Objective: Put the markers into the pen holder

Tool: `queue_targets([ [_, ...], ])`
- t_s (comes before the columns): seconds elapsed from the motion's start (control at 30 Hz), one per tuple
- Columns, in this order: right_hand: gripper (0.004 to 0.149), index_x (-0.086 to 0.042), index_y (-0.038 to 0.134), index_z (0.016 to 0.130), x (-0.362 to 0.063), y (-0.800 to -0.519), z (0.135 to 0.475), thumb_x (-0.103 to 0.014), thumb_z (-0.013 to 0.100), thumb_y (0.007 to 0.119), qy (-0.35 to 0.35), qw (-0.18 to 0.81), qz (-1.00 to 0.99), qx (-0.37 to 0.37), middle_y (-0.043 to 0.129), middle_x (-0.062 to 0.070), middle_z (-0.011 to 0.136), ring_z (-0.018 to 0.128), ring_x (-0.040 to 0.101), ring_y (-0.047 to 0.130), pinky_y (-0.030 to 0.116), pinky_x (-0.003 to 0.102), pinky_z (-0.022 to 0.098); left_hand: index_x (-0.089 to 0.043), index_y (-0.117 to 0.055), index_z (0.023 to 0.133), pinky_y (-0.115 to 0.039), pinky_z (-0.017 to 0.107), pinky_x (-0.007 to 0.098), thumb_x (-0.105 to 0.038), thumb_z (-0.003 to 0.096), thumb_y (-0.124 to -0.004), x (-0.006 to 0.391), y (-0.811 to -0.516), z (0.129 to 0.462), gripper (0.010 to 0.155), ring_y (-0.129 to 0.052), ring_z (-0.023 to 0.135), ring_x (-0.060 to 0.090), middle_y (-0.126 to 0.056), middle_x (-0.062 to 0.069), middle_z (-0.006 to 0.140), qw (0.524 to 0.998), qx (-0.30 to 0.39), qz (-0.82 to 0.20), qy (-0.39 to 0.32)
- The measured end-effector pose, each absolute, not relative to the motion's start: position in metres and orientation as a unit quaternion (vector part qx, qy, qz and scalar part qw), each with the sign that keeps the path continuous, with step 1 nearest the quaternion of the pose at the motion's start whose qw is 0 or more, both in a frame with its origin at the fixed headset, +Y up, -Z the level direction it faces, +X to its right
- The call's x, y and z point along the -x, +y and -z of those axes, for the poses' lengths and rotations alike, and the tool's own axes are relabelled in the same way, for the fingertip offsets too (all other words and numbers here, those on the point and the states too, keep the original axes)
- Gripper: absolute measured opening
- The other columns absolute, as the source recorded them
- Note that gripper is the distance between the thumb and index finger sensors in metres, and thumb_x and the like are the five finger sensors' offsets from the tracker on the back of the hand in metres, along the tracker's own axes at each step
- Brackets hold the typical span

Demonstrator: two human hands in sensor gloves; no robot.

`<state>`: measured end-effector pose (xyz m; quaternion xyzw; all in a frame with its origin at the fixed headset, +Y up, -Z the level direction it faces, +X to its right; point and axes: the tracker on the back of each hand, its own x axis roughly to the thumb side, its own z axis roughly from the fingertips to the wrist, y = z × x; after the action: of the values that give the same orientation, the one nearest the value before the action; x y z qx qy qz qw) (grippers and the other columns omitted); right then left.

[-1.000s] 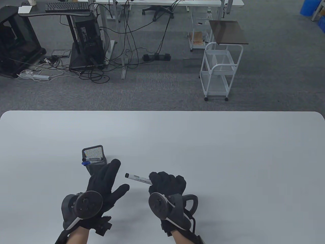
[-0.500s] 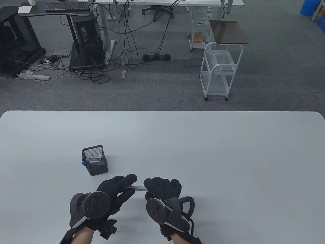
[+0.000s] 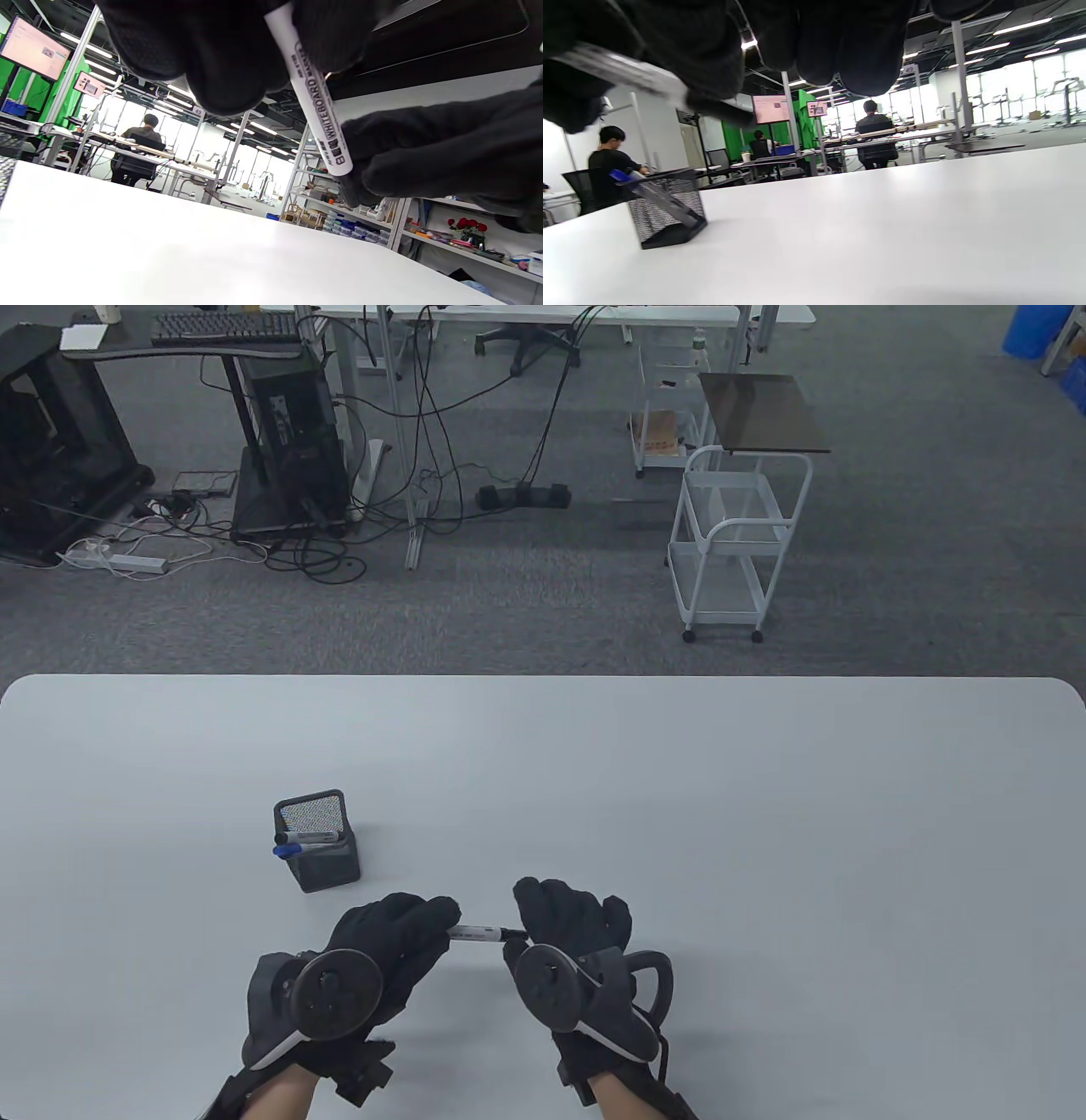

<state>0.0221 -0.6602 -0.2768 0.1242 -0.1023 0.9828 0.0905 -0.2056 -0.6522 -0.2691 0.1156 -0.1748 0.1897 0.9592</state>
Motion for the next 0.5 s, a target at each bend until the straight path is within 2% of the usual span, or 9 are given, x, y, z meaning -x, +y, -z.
queue_targets([
  [0.17, 0.071, -0.008, 0.055, 0.115, -0.036, -0.660, 0.282, -0.045, 0.059, 0.078, -0.102, 0.093, -0.985, -0.102, 0.060, 0.024, 0.116, 0.101, 0.053, 0.072, 0.041, 0.075, 0.068, -0.042, -0.075, 0.100, -0.073, 0.079, 0.049, -0.045, 0.0591, -0.073, 0.222, -0.643, 0.274, 0.041, -0.096, 0.079, 0.018, -0.083, -0.005, 0.094, 0.974, -0.115, -0.131, -0.143],
  [0.33, 0.070, -0.007, 0.056, 0.115, -0.046, -0.657, 0.284, -0.045, 0.059, 0.078, -0.099, 0.110, -0.985, -0.093, 0.061, 0.025, 0.116, 0.101, 0.055, 0.070, 0.041, 0.077, 0.067, -0.041, -0.075, 0.100, -0.072, 0.079, 0.050, -0.045, 0.0591, -0.073, 0.249, -0.620, 0.292, 0.041, -0.095, 0.080, 0.018, -0.083, -0.005, 0.094, 0.988, -0.108, -0.064, -0.088],
  [0.5, 0.069, -0.009, 0.058, 0.115, -0.050, -0.655, 0.284, -0.046, 0.060, 0.077, -0.104, 0.112, -0.984, -0.088, 0.061, 0.024, 0.117, 0.101, 0.056, 0.070, 0.041, 0.077, 0.067, -0.043, -0.074, 0.100, -0.063, 0.084, 0.055, -0.045, 0.0594, -0.072, 0.270, -0.600, 0.318, 0.041, -0.092, 0.087, 0.019, -0.079, -0.006, 0.098, 0.995, -0.097, 0.025, -0.030],
])
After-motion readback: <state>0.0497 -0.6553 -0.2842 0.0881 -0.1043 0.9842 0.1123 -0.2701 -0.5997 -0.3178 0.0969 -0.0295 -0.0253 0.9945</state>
